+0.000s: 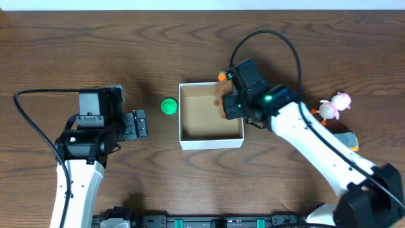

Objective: Pack container
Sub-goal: 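Carry the bear into the white box and release it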

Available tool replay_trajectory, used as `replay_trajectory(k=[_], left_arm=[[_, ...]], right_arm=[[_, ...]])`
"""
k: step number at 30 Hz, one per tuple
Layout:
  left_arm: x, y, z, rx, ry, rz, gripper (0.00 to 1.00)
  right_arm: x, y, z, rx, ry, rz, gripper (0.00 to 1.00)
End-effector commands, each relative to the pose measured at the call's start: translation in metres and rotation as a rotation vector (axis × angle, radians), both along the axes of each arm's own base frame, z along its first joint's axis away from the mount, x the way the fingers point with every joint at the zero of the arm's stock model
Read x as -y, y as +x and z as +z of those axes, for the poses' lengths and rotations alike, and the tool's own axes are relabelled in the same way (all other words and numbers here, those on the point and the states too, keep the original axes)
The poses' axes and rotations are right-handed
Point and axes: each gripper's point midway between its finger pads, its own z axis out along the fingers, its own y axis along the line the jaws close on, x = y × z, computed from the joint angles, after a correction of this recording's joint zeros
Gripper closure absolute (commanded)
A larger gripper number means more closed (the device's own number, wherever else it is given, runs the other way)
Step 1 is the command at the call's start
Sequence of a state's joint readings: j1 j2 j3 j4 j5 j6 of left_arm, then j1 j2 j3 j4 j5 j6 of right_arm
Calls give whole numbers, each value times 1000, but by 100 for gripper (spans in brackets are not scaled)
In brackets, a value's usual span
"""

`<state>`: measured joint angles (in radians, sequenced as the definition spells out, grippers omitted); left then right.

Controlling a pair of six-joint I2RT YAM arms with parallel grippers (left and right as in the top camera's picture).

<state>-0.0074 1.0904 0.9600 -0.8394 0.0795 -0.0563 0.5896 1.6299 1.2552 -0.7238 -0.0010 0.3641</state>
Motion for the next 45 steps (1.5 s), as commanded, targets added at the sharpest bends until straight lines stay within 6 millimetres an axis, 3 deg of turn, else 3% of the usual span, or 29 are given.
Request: replay_trajectory(k=[1, 8, 9, 12, 15, 24, 29, 33, 35, 36, 40, 45], left_arm=[[0, 2, 5, 11, -13, 12, 2], [0, 2, 5, 11, -13, 12, 2], [0, 2, 5, 11, -13, 12, 2], [0, 2, 5, 11, -13, 12, 2], [0, 2, 5, 11, -13, 12, 2], [0, 2, 5, 11, -13, 12, 2], [0, 2, 5, 11, -13, 12, 2], [0, 2, 4, 11, -13, 12, 2], [0, 2, 4, 11, -13, 12, 2], [0, 2, 5, 11, -13, 12, 2], [0, 2, 5, 11, -13, 12, 2], [0, 2, 5, 11, -13, 12, 2]], right_arm=[[-8, -4, -8, -32, 9, -36, 96], [-7, -4, -11, -42, 6, -63, 92], [-7, -4, -11, -42, 6, -63, 85], [-7, -5, -11, -44, 4, -60, 50], [-8, -3, -10, -36, 6, -54, 32], [-12, 6, -1, 15, 25, -30, 34], [-6, 17, 21, 77, 31, -32, 33], [14, 29, 47, 143, 4, -87, 28], [30, 33, 60, 172, -9, -129, 11], [39, 35, 67, 185, -13, -152, 9], [75, 35, 83, 191, -4, -231, 5], [110, 28, 79, 132, -32, -303, 5]])
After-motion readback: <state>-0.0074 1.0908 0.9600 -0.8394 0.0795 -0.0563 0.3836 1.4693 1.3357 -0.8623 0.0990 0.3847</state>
